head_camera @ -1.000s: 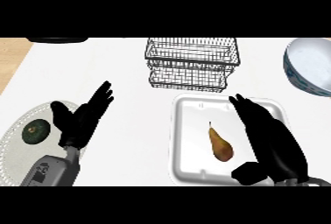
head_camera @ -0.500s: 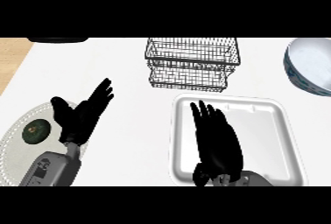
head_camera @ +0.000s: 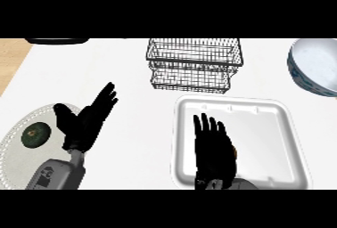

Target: Pick the pear from the tray and place it in the tiered basket

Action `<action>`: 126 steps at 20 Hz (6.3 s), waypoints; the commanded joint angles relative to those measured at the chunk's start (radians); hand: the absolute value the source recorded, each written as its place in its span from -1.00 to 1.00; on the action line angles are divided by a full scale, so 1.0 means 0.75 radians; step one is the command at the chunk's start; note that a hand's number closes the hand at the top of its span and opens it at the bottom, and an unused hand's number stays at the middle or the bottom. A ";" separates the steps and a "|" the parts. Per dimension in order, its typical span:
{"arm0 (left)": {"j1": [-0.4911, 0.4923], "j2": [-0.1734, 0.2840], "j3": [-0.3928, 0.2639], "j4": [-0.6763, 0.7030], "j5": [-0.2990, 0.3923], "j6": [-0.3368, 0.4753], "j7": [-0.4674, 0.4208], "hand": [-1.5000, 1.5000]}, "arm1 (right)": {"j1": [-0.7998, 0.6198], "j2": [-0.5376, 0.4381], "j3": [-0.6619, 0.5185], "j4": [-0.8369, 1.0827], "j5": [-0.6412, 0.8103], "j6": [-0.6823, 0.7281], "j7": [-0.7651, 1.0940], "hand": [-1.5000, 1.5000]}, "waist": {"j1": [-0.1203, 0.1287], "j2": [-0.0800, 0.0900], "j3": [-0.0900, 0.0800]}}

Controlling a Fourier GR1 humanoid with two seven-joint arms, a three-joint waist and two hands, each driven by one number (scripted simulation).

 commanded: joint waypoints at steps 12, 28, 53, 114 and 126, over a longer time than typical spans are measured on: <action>0.039 -0.058 0.018 -0.009 -0.061 -0.029 0.008 0.00 | 0.194 0.038 -0.023 0.048 0.304 0.000 0.043 -1.00 | 0.001 0.001 0.001; -0.026 -0.077 0.186 0.078 -0.104 -0.184 0.014 0.00 | 0.281 0.014 -0.298 0.095 0.373 -0.059 -0.267 -1.00 | -0.004 0.002 0.001; -0.005 -0.146 0.221 0.036 -0.185 -0.212 0.037 0.00 | 0.190 0.145 -0.369 0.589 0.396 -0.333 -0.633 1.00 | 0.003 0.003 0.001; -0.014 -0.191 0.236 0.003 -0.212 -0.265 0.077 0.00 | -1.131 0.089 -1.197 0.524 0.252 -0.286 -0.304 1.00 | 0.033 0.015 0.000; -0.067 -0.190 0.244 0.003 -0.220 -0.274 0.081 0.00 | -1.277 0.164 -1.274 1.113 0.053 -0.897 -0.476 1.00 | 0.069 0.026 0.000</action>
